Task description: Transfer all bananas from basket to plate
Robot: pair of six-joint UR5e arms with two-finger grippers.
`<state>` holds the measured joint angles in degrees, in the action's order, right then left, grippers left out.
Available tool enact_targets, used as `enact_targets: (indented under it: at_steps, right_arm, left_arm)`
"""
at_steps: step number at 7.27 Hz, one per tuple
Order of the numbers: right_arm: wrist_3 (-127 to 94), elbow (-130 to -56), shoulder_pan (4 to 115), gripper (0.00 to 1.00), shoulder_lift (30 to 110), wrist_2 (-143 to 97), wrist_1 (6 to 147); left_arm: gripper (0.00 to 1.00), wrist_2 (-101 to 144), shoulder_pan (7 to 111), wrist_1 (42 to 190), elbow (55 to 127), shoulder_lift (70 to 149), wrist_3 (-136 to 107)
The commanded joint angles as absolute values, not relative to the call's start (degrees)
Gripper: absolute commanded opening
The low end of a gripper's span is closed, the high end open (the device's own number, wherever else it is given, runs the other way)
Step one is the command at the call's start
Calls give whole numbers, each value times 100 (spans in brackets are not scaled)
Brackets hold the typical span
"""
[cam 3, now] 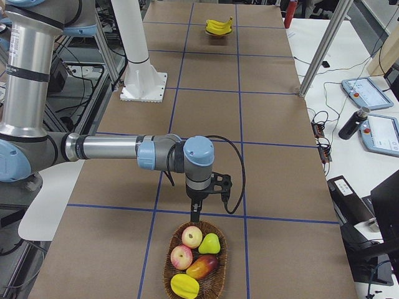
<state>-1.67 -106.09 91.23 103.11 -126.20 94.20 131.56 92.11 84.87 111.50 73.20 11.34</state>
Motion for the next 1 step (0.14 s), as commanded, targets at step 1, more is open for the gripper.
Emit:
enact_targets:
  at_steps: [1]
  right_arm:
    - [-158,-10608,9123,100,10318,-12630,9413]
  left_arm:
    - [100,13157,9211,8490,11153,7321,1134]
